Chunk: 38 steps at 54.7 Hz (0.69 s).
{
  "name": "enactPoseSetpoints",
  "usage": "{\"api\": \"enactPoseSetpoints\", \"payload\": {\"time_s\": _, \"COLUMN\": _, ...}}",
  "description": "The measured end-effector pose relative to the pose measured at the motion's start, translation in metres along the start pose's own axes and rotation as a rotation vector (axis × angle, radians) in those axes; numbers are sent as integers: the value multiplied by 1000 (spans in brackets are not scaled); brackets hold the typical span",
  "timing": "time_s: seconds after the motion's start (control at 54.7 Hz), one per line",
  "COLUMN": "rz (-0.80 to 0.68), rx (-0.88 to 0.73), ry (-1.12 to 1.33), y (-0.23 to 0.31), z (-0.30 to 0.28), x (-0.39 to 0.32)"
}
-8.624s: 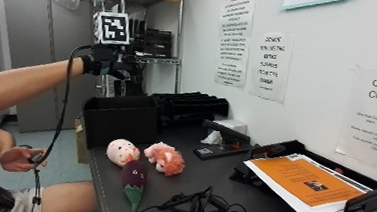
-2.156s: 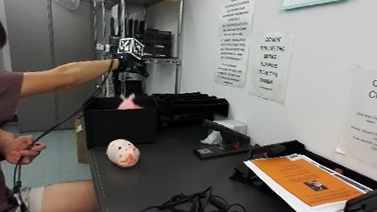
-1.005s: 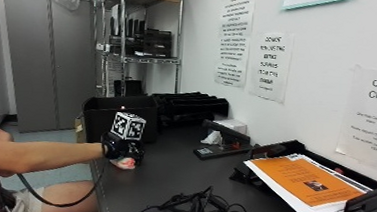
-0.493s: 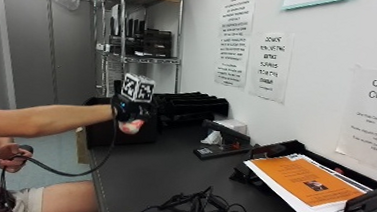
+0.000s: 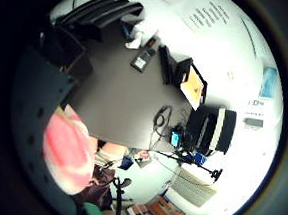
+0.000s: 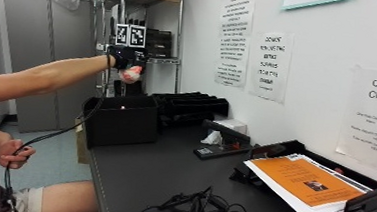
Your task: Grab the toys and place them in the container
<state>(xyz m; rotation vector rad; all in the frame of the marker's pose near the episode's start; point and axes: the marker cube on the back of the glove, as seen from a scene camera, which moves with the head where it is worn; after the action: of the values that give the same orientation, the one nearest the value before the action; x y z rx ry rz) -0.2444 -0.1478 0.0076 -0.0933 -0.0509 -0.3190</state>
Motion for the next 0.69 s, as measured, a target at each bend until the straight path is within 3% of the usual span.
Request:
{"api": "enactPoseSetpoints", "payload": {"time_s": 0.219, "rz": -140, "rx": 5, "ry": -62, "y": -37, "z": 10, "x": -113}}
{"api": "enactPoseSetpoints", "payload": {"time_s": 0.347, "rz": -186, "rx": 17, "ry": -75, "y": -35, "z": 19, "x": -137}}
{"api": "enactPoseSetpoints", "payload": {"time_s": 0.548, "rz": -141, "rx": -338, "ry": 97, "y": -30, "z": 45, "x": -151}}
{"api": "enactPoseSetpoints", "payload": {"time_s": 0.694, "rz": -170, "rx": -292, "ry": 37, "y": -33, "z": 47, "x": -159}}
